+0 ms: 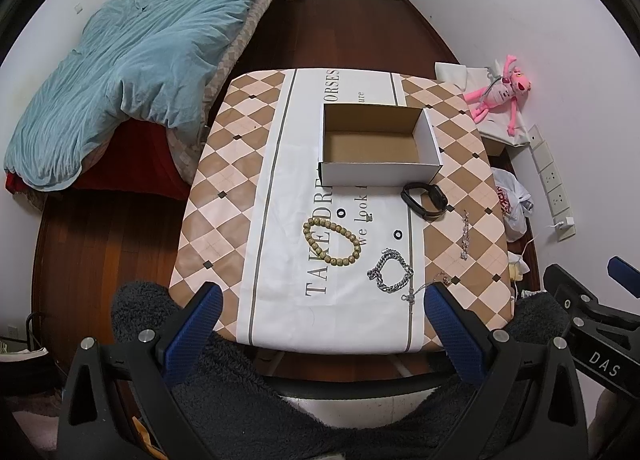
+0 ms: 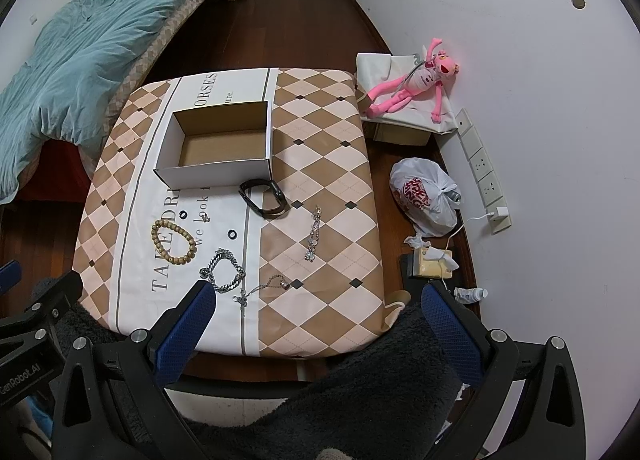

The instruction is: Organize jewelry

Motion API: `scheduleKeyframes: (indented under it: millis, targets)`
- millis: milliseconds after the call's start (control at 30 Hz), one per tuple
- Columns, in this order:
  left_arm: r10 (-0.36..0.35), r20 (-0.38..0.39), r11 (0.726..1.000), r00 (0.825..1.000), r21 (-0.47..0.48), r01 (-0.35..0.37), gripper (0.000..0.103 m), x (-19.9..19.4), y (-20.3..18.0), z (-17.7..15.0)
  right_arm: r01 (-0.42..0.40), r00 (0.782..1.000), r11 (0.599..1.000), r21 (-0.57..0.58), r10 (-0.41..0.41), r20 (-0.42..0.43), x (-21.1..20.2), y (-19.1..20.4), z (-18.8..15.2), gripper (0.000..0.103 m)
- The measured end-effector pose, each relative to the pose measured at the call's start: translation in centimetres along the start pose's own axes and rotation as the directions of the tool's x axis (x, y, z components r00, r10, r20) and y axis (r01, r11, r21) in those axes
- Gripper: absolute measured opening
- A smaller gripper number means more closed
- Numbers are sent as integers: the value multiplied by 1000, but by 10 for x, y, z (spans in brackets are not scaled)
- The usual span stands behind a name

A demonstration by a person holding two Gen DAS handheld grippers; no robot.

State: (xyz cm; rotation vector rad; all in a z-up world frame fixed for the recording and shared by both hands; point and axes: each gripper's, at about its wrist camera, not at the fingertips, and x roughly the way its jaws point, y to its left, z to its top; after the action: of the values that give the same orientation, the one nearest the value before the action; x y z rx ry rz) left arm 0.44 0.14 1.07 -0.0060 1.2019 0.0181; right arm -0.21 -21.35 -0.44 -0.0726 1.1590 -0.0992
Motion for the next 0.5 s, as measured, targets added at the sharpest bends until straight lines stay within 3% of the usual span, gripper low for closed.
scheduleKeyframes:
  millis: [500]
  targets:
    - [4, 7, 1000, 1000, 3, -4, 103, -3, -2, 3, -2, 1000, 1000, 0, 2, 7, -5, -1, 4, 103]
